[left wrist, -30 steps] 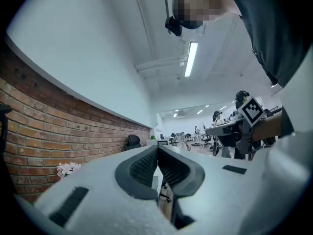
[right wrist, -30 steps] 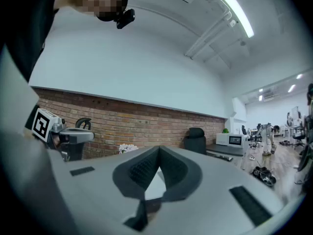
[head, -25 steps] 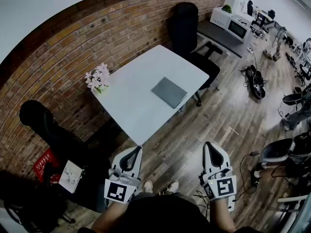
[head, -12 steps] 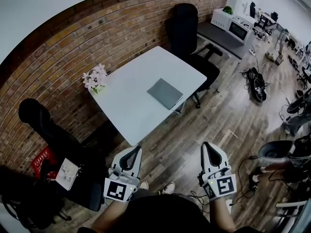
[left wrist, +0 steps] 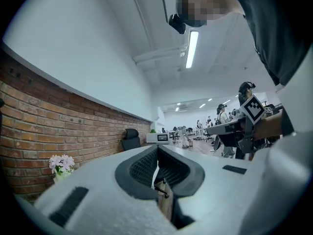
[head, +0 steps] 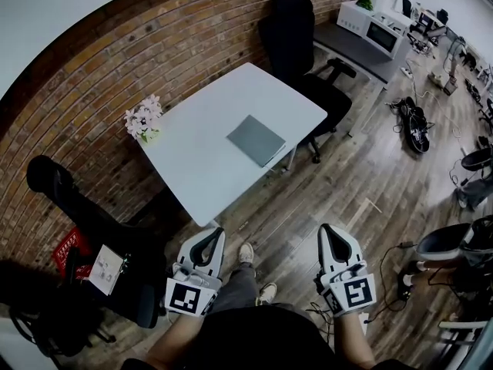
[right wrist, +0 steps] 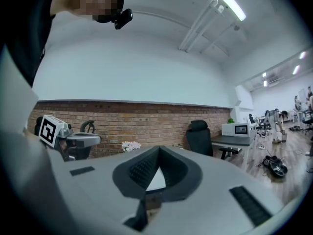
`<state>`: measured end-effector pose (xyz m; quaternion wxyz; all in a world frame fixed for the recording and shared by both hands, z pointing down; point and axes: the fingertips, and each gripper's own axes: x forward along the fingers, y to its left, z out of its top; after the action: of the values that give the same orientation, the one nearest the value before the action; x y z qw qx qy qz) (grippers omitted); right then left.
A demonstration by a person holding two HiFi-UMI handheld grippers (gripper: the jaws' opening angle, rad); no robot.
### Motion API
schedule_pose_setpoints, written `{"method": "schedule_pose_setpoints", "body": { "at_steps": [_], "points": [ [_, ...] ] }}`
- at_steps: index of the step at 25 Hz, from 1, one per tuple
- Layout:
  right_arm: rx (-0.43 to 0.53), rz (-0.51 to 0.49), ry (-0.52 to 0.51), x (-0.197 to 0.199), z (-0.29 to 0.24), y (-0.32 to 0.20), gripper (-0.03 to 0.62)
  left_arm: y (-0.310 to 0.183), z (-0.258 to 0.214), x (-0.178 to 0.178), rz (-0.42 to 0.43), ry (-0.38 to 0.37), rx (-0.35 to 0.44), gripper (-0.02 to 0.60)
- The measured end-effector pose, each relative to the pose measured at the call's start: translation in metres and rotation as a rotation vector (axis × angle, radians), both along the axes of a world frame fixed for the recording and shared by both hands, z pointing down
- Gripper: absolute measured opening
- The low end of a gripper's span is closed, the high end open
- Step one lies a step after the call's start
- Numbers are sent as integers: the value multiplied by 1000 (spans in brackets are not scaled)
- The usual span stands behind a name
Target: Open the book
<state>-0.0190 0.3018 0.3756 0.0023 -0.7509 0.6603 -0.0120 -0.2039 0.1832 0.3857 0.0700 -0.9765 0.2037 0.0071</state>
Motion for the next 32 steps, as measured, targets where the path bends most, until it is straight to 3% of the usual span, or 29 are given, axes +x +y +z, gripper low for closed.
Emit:
{"method": "schedule_pose_setpoints", "body": {
  "at_steps": [9,17,22,25,27,32],
  "points": [
    [-75,25,-18,56,23,-46,12,-57,19,70,44,0,-49,25],
    [-97,-12,21,107,7,-167,12,-167,25,123,37,24,-93,25],
    [-78,-32,23,120,-14,-231,12,-222,26,145,43,15,-112,25],
    [-130,-34,34,128,-5,-248,12,-247,26,154,27,20,-119,25],
    [-156,-36,41,134,1,-256,12,-255,30,158,18,19,-134,25],
    [-116,-66,9,151,-3,-282,12,-267,42,174,-12,-13,-211,26]
  ]
}}
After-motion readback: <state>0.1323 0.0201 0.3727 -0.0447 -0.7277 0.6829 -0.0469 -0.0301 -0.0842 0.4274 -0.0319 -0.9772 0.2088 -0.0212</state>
